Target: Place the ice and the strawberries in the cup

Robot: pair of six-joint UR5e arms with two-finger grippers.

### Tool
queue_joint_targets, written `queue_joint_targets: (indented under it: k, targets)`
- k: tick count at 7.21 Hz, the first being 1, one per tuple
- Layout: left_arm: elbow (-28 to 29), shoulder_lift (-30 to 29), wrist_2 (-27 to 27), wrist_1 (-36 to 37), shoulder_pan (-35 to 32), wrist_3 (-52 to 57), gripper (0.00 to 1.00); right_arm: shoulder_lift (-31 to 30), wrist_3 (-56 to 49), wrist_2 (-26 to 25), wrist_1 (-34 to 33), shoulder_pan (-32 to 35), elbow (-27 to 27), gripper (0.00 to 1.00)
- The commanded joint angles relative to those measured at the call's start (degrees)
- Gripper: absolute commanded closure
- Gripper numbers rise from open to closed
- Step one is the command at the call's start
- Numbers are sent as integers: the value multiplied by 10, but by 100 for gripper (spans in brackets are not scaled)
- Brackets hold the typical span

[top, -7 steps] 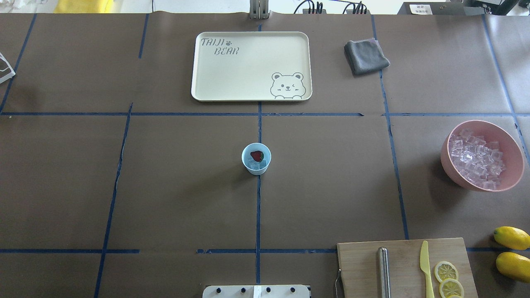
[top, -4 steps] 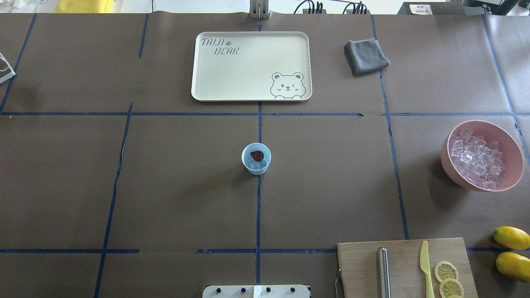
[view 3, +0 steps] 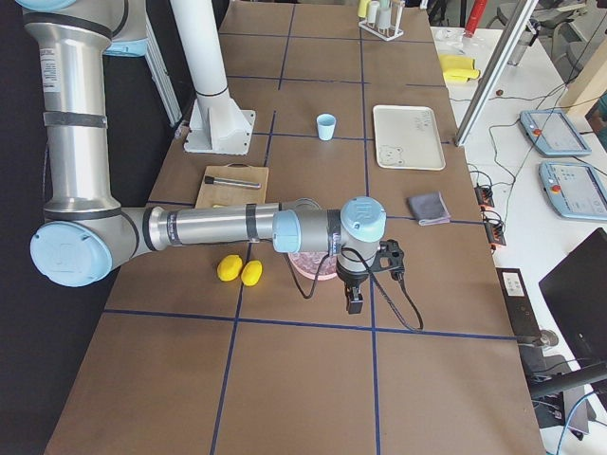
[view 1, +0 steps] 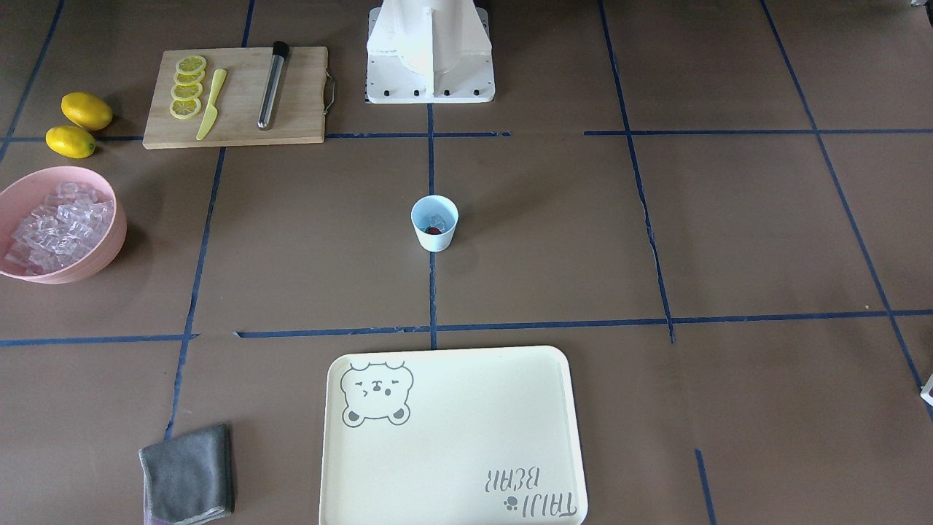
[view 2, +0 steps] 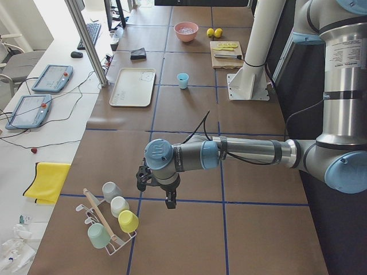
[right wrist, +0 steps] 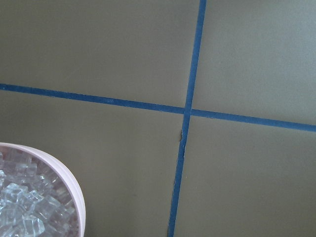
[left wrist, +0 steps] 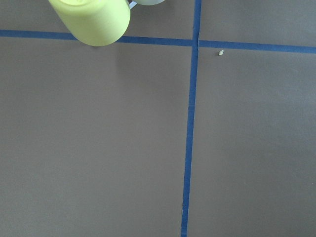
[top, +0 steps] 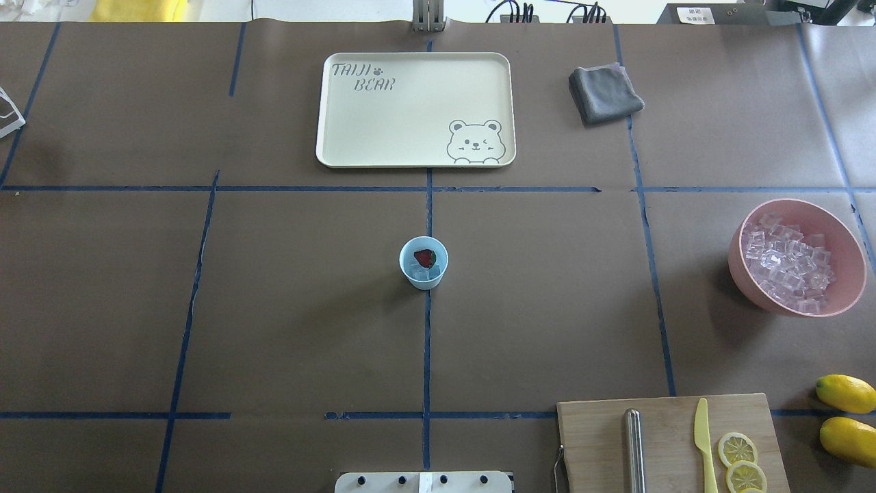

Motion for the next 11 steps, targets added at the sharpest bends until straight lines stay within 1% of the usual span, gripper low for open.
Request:
queue_joint_targets:
  k: [1,2,3,5,7,11]
  targets:
    - [-4,0,17,-3,0,4,0,-1,-7,-25,-1,1,7,0]
    - [-6,0,35,-3,0,4,0,-4,-7,-25,0,1,7,0]
    - [-6,0,38,-3,0,4,0,-5,-7,-20,-1,1,8,0]
    - [1,0,38,-3,1,4,0,-9,-5,-13,0,1,8,0]
    - [0,0,38,-3,1,3,0,-20,2,-19,5,1,6,0]
    - [-2,0,39,-2,1,2,0,-21,3,-16,4,1,8,0]
